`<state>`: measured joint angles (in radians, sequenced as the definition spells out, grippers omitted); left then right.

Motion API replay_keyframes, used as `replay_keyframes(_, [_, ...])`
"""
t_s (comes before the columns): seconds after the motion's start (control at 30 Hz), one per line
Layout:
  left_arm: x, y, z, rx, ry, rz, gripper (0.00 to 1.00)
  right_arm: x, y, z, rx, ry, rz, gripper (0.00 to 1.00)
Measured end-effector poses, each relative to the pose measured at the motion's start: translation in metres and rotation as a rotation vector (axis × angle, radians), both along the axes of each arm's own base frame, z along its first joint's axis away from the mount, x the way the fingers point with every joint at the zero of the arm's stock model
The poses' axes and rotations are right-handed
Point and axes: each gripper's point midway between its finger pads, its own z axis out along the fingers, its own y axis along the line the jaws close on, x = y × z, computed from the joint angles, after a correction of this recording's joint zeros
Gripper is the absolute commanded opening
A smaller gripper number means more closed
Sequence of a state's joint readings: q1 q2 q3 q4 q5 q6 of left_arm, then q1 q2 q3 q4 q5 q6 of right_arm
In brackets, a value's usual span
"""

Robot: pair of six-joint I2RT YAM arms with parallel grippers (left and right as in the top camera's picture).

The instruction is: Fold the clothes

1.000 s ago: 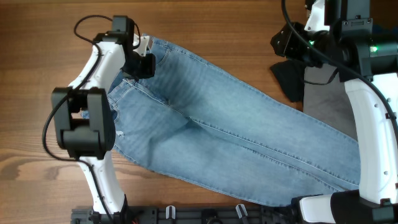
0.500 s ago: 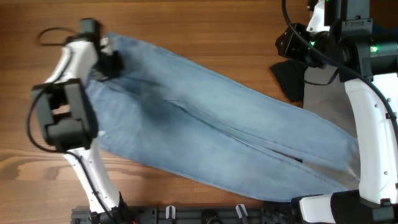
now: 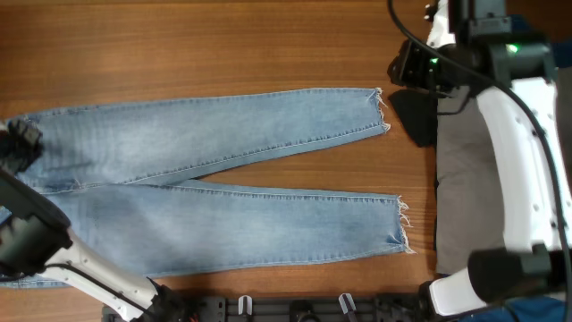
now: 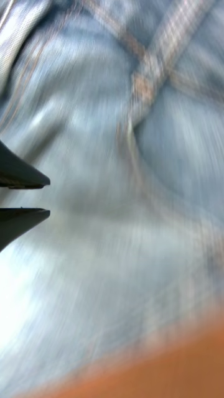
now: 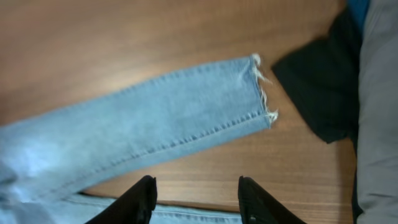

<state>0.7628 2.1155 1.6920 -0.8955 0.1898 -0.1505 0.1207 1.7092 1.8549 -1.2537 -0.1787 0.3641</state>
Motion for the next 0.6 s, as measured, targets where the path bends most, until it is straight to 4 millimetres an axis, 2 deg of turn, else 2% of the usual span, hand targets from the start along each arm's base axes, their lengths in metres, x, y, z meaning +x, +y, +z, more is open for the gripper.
replay_keyframes(0.07, [0.018,-0.023,0.034,0.032,-0.062,-0.081,0.15,0.004,0.003,-0.027,0.0,0.082,0.013,0.27])
replay_keyframes(0.13, [0.033,-0.056,0.068,0.059,-0.116,-0.187,0.14,0.009,0.009,-0.055,0.008,0.16,0.036,0.21])
replay_keyframes(0.2, [0.041,-0.088,0.084,0.065,-0.128,-0.279,0.13,0.013,0.016,-0.083,0.024,0.236,0.057,0.12])
replay_keyframes(0.23, [0.045,-0.111,0.089,0.059,-0.121,-0.339,0.12,0.015,0.021,-0.098,0.035,0.275,0.066,0.11])
replay_keyframes(0.33, [0.049,-0.16,0.084,0.023,-0.073,-0.461,0.12,0.024,0.031,-0.149,0.054,0.372,0.078,0.09])
replay_keyframes(0.43, [0.053,-0.191,0.082,0.008,-0.055,-0.541,0.17,0.033,0.036,-0.188,0.061,0.419,0.079,0.08])
replay_keyframes(0.6, [0.047,-0.208,0.079,-0.013,-0.023,-0.581,0.24,0.042,0.039,-0.235,0.067,0.463,0.073,0.05])
